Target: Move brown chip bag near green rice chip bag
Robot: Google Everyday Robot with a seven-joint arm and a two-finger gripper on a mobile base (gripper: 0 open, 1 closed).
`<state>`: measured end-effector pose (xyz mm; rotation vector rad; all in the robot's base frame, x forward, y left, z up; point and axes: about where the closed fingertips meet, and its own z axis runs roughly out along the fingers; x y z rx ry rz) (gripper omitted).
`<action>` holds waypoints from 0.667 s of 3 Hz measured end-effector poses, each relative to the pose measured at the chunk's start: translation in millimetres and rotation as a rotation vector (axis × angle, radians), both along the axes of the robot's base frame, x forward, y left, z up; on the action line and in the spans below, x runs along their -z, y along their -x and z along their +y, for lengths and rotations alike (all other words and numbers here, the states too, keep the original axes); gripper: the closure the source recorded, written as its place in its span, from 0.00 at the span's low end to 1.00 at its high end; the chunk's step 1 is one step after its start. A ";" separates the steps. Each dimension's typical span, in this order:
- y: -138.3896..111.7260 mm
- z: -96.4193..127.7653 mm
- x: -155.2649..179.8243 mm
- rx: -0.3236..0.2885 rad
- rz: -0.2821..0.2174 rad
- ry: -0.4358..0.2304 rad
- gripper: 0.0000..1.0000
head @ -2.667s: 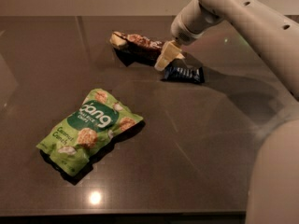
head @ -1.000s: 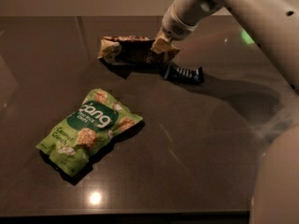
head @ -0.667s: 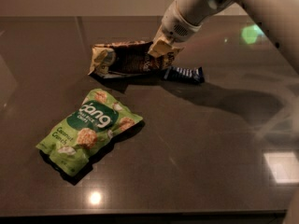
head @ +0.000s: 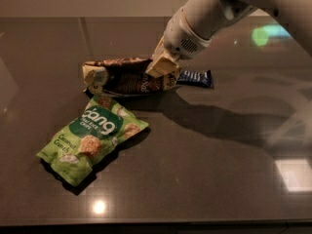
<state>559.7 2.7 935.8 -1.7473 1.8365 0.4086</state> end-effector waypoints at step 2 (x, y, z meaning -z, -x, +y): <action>46.0 7.7 8.6 -0.068 0.021 -0.012 0.38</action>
Offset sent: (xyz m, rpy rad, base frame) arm -0.0658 0.0079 -0.0145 0.0241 0.0365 0.1015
